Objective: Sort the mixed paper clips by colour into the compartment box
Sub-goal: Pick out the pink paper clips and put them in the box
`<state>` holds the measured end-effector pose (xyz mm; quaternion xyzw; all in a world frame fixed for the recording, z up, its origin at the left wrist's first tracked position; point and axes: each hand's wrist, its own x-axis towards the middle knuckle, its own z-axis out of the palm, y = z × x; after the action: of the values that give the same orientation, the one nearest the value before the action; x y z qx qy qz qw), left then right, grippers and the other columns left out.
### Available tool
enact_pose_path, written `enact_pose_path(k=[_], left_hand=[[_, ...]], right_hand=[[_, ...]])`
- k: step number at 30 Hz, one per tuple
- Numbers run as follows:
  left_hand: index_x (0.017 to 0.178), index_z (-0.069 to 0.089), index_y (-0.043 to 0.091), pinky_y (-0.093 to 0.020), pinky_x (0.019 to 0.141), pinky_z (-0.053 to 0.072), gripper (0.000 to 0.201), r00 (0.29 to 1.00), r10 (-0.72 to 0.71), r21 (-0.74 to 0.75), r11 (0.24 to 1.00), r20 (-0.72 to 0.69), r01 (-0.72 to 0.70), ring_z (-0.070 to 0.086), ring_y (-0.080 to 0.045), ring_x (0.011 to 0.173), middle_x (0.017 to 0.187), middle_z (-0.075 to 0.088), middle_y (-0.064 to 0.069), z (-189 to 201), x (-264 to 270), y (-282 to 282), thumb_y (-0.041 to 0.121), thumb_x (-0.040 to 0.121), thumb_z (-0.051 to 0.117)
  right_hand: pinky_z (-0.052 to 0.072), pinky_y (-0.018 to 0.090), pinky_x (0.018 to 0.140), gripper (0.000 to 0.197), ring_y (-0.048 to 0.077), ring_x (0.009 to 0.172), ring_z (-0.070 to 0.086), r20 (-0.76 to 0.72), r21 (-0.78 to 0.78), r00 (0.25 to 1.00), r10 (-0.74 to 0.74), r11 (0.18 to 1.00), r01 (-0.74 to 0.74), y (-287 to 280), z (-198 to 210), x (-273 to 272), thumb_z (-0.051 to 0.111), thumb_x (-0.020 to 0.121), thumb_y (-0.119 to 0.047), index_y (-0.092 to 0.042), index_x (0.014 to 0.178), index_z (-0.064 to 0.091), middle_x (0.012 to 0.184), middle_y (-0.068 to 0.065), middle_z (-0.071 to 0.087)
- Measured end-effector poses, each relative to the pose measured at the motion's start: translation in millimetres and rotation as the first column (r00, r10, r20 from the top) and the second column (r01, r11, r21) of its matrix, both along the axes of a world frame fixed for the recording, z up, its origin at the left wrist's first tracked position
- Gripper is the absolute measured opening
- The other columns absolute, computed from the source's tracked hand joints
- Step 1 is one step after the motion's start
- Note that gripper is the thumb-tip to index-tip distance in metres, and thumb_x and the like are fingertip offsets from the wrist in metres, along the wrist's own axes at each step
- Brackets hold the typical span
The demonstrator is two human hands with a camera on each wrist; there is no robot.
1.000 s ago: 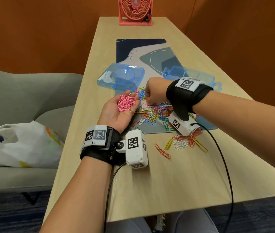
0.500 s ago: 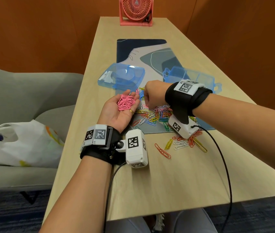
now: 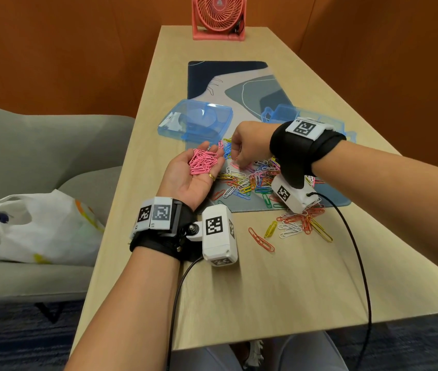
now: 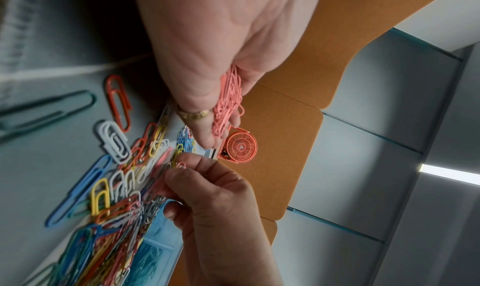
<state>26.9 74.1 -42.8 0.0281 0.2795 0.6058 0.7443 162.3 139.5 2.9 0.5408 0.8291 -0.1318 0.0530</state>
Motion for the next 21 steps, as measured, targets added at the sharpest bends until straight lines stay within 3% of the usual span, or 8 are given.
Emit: enact_pose_path(k=[3, 6, 9, 13, 17, 21], left_hand=[[0.094, 0.057, 0.0, -0.039, 0.1, 0.041, 0.029, 1.0, -0.002, -0.002, 1.0, -0.01, 0.002, 0.059, -0.03, 0.094, 0.094, 0.061, -0.018, -1, -1, 1, 0.016, 0.1, 0.034], [0.094, 0.057, 0.0, -0.04, 0.1, 0.041, 0.029, 1.0, 0.005, 0.001, 1.0, -0.011, -0.005, 0.059, -0.03, 0.09, 0.093, 0.061, -0.018, -1, 0, 0, 0.015, 0.1, 0.034], [0.093, 0.057, -0.001, -0.04, 0.1, 0.04, 0.03, 1.0, 0.007, 0.004, 1.0, -0.016, -0.007, 0.059, -0.031, 0.09, 0.094, 0.06, -0.018, -1, -1, 1, 0.015, 0.1, 0.033], [0.094, 0.057, 0.0, -0.04, 0.101, 0.04, 0.03, 1.0, 0.009, 0.006, 1.0, -0.018, -0.009, 0.055, -0.03, 0.105, 0.094, 0.06, -0.018, -1, -2, 1, 0.015, 0.101, 0.033], [0.094, 0.058, 0.0, -0.039, 0.101, 0.042, 0.03, 1.0, 0.008, -0.001, 1.0, -0.021, -0.008, 0.058, -0.03, 0.096, 0.093, 0.06, -0.018, 0, -2, 0, 0.015, 0.1, 0.033], [0.094, 0.058, 0.0, -0.039, 0.105, 0.039, 0.031, 1.0, 0.007, -0.004, 1.0, -0.02, -0.007, 0.055, -0.03, 0.106, 0.094, 0.06, -0.017, -2, -2, 0, 0.017, 0.101, 0.033]], right_hand=[[0.047, 0.026, 0.068, 0.016, 0.017, 0.077, 0.06, 0.013, 0.004, 1.0, 0.012, 1.0, -0.012, 1, -2, -4, 0.063, 0.083, -0.014, -0.006, 0.093, 0.072, 0.093, 0.009, 0.072], [0.049, 0.028, 0.075, 0.017, 0.018, 0.082, 0.06, 0.005, 0.024, 1.0, 0.019, 1.0, -0.019, 2, -3, -8, 0.062, 0.085, -0.014, -0.007, 0.097, 0.071, 0.097, 0.008, 0.071], [0.048, 0.028, 0.077, 0.019, 0.018, 0.086, 0.059, -0.016, 0.037, 1.0, 0.011, 0.999, -0.01, 2, -5, -12, 0.063, 0.085, -0.012, -0.007, 0.101, 0.071, 0.101, 0.007, 0.07], [0.052, 0.031, 0.081, 0.018, 0.021, 0.087, 0.064, 0.027, 0.046, 1.0, 0.009, 0.999, -0.01, 3, -5, -14, 0.069, 0.082, -0.014, -0.006, 0.099, 0.072, 0.098, 0.009, 0.072], [0.054, 0.03, 0.081, 0.024, 0.021, 0.086, 0.068, 0.115, 0.037, 0.993, 0.005, 0.999, -0.009, 2, -4, -12, 0.076, 0.077, -0.02, -0.005, 0.096, 0.073, 0.094, 0.009, 0.073], [0.051, 0.029, 0.074, 0.028, 0.023, 0.088, 0.064, 0.133, 0.045, 0.991, -0.018, 0.999, 0.012, 1, -5, -14, 0.076, 0.076, -0.02, -0.005, 0.099, 0.07, 0.099, 0.01, 0.071]])
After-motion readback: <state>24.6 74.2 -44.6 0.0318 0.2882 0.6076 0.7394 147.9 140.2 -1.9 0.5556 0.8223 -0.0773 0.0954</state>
